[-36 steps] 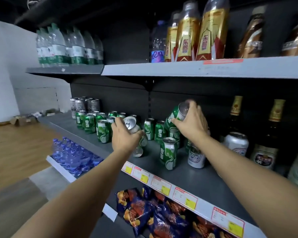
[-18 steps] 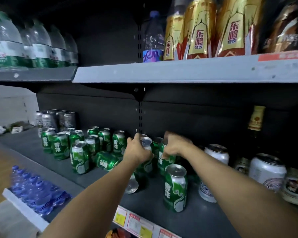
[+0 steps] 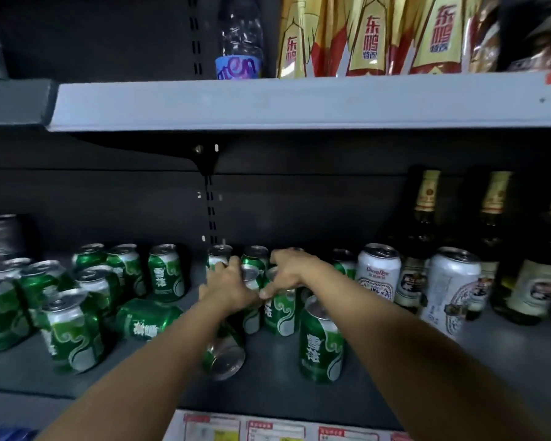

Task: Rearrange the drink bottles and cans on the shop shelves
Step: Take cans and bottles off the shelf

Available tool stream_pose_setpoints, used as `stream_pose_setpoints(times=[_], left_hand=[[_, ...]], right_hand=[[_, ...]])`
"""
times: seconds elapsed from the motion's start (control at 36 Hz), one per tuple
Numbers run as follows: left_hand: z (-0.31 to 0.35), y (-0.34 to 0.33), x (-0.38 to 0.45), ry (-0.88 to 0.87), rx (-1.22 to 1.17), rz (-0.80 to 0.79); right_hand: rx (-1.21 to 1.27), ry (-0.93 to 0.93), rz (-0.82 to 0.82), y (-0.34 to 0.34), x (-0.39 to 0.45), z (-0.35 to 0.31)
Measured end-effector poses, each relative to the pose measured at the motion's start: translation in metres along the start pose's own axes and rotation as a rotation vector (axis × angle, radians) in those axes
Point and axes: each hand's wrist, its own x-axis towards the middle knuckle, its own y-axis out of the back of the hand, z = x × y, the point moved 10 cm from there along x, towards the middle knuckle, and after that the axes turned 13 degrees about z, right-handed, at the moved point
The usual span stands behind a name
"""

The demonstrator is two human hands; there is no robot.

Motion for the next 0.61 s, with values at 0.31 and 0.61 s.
stream_pose_setpoints(times=[0.31, 0.61], left_hand=[[0.139, 0.029, -0.012, -0.338, -0.318, 0.049], [0.224, -0.045, -0.043, -0.49, -0.324, -0.278]], right_hand=[[0.09, -0.465, 1.14, 0.161, -0.128, 0.175], [0.122, -0.595, 0.499, 0.081, -0.118, 0.258]])
